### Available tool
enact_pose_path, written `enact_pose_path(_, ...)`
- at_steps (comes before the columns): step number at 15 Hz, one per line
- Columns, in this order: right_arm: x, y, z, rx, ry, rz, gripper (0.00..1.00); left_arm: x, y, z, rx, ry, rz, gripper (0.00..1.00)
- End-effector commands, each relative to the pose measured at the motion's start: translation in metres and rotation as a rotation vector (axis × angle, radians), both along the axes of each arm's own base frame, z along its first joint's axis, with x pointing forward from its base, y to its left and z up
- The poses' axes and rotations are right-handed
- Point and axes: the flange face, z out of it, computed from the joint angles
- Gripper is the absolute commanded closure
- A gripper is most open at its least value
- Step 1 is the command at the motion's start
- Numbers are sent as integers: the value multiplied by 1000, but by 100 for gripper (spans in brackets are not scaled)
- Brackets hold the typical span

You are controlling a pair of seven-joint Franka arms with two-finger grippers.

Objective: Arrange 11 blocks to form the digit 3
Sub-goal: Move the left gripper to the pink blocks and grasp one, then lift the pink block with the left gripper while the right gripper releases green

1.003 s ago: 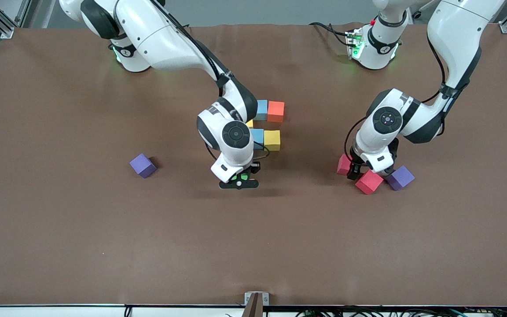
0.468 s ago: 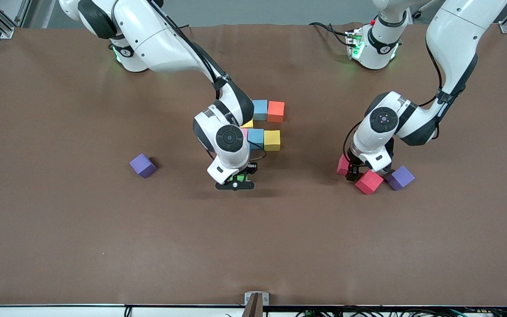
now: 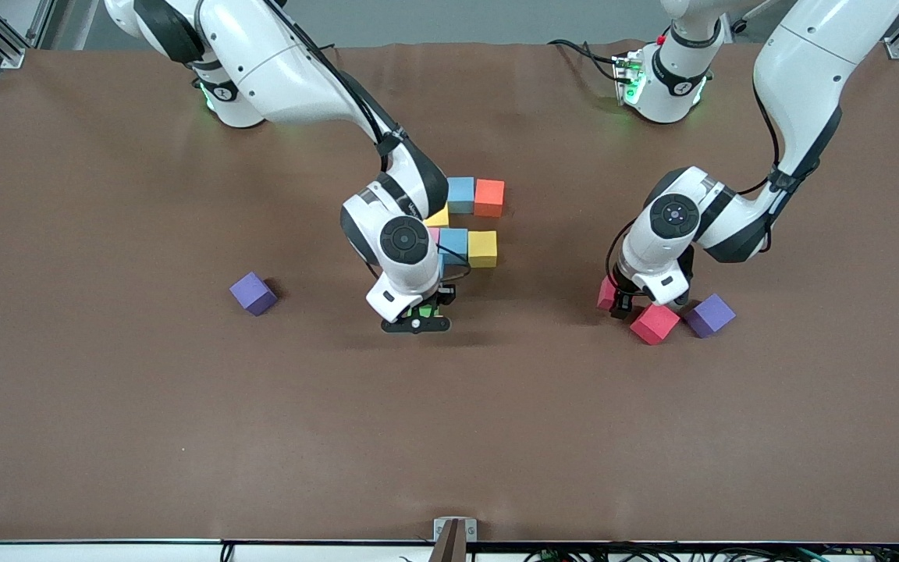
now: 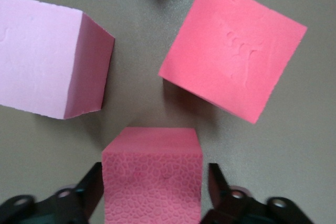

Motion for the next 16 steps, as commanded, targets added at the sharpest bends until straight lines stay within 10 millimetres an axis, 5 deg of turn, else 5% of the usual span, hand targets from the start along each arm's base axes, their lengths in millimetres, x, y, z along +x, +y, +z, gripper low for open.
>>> enact_pose_path(1,-25,1,-22,-9,59,2,100,1,-1,3,-3,-21,-6,71)
enact_pose_path(16,-38,17,-21,-8,54,2,99,36,-23,51,23,-35,19,76)
